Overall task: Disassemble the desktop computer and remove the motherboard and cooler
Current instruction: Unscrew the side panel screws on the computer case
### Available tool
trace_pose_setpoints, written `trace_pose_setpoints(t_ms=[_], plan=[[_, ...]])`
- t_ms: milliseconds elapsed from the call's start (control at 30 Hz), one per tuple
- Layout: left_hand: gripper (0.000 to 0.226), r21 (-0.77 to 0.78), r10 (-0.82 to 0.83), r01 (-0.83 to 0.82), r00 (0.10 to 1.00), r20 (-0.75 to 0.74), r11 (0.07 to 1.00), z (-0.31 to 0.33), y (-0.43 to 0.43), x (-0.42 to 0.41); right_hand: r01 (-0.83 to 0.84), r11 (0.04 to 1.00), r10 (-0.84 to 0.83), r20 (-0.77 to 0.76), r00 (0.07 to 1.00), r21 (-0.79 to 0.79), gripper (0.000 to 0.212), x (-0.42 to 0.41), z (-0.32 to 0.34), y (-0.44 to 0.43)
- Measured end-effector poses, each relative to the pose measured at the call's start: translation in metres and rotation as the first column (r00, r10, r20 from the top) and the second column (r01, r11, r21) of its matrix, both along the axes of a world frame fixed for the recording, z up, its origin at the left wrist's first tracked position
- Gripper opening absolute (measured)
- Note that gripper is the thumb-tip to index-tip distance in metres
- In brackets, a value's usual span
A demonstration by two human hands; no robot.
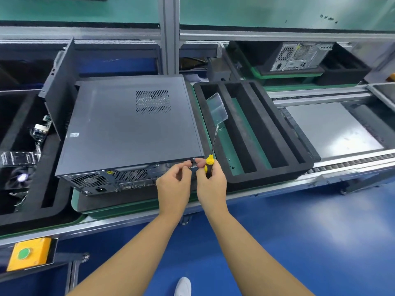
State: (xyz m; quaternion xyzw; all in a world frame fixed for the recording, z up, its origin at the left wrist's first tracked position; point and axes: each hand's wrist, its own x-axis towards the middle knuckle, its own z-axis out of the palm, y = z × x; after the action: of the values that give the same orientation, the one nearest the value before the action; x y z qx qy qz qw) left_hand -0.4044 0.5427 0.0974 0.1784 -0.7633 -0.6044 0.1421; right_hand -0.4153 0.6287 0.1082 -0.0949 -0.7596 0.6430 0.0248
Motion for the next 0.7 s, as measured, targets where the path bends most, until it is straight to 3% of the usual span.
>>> trace_pose_setpoints(t_ms=[200,700], plan=[[0.029,0.002,-0.058,0.058,0.998,-0.037,0.998,0.0,0.003,0.001,-0.008,0.997,0.009,0.005,1.0,-0.082,0.029,0.003,-0.001,0.003],[0.024,-0.005,-0.051,0.051,0.999,0.011,0.999,0.0,-0.005,-0.014,-0.026,0.996,0.03,0.036,0.999,-0.09,0.022,-0.009,0.0,0.009]])
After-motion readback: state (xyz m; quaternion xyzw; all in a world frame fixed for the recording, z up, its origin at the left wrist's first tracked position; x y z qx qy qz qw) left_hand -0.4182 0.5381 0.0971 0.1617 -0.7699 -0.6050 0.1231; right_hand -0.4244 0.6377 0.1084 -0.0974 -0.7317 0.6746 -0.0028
